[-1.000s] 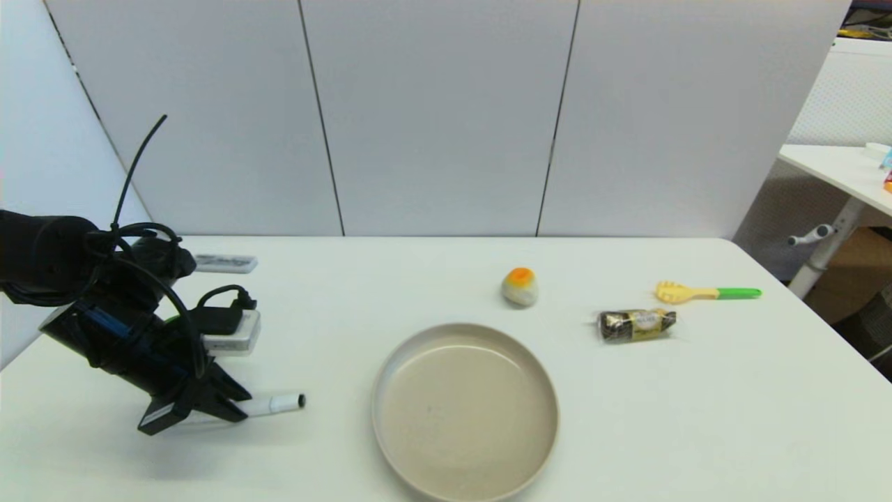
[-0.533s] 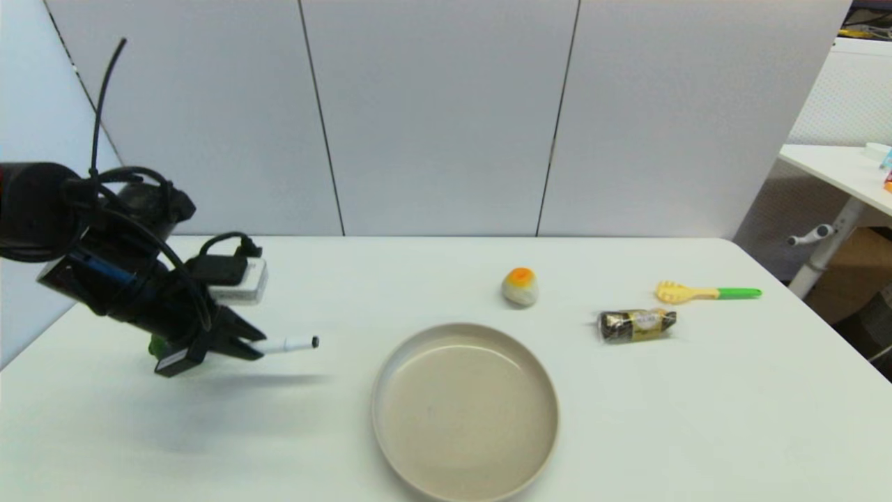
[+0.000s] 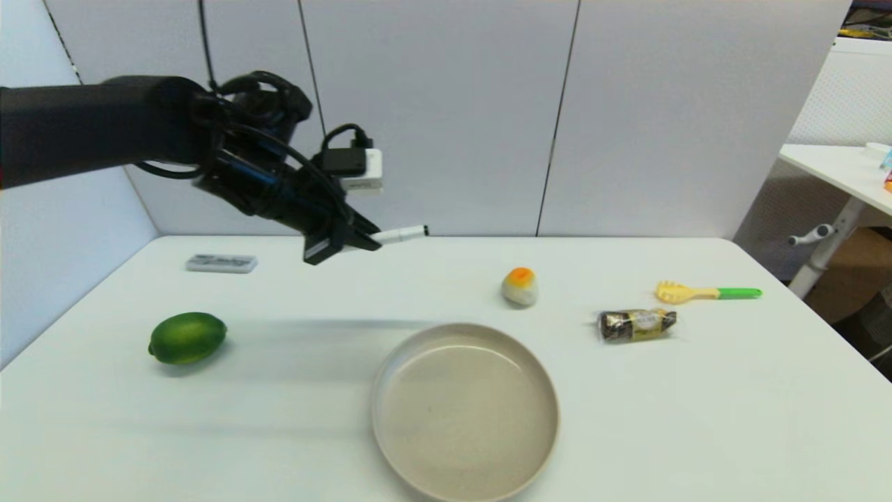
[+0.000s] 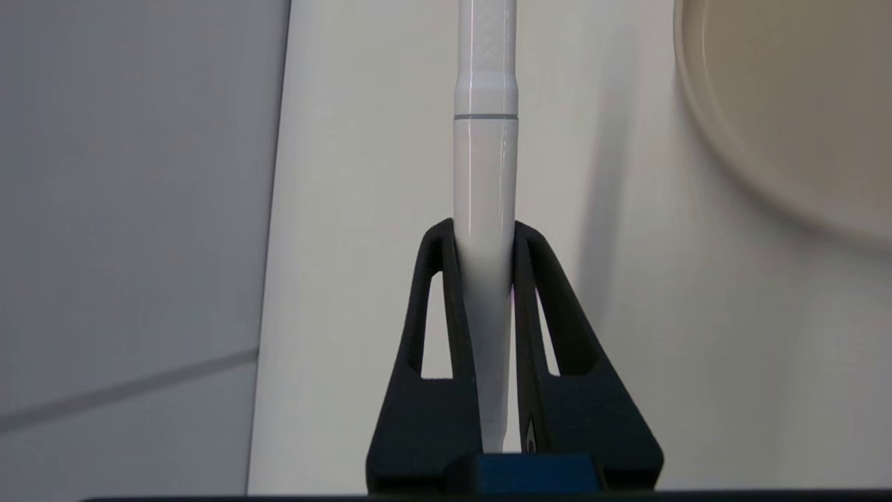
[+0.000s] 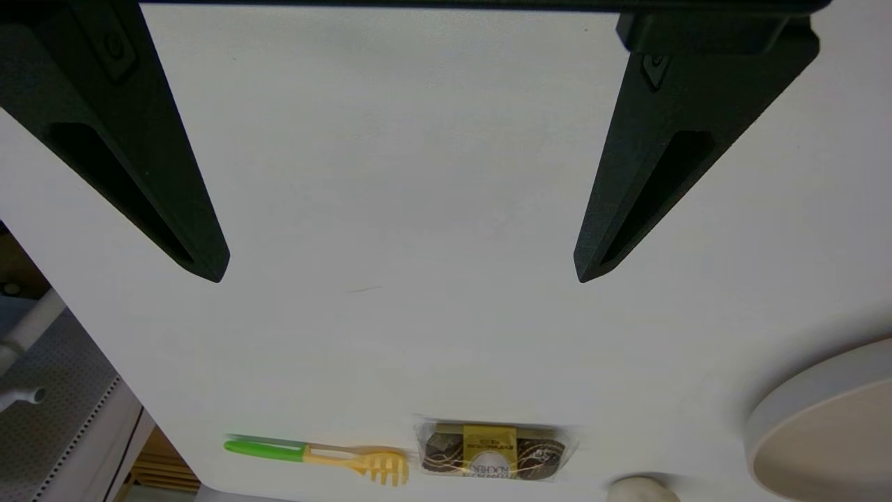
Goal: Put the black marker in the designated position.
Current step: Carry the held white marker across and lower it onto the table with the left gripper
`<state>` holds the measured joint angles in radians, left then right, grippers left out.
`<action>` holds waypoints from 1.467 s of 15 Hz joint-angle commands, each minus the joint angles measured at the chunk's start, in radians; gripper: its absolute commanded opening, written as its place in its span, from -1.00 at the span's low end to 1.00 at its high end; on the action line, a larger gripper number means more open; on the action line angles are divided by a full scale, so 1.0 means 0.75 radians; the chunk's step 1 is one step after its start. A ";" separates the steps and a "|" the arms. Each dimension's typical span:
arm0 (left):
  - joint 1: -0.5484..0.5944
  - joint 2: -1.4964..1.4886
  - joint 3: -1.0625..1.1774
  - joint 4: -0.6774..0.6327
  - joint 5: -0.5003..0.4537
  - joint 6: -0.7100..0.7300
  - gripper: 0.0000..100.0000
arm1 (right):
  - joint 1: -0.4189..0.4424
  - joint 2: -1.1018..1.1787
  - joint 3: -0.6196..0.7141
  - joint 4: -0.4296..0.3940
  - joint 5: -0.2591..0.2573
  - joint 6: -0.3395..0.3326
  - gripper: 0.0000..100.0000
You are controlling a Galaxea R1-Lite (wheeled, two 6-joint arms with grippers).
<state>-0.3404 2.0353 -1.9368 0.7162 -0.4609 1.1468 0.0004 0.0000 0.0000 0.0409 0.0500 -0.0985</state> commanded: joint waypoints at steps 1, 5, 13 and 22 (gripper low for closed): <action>-0.170 0.258 -0.060 -0.251 0.011 -0.165 -1.00 | -0.001 0.002 0.000 0.001 0.003 -0.002 1.00; -0.252 0.369 -0.060 -0.313 0.011 -0.232 -1.00 | -0.001 0.002 0.000 0.001 0.001 0.000 1.00; -0.272 0.432 -0.060 -0.304 0.038 -0.222 -1.00 | -0.001 0.002 0.000 0.001 0.001 -0.002 1.00; -0.248 0.364 -0.060 -0.298 0.097 -0.193 1.00 | -0.001 0.002 0.000 0.001 0.003 -0.002 1.00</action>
<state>-0.5377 2.3496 -1.9819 0.4881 -0.4049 0.9953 0.0000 0.0000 0.0000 0.0409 0.0504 -0.0985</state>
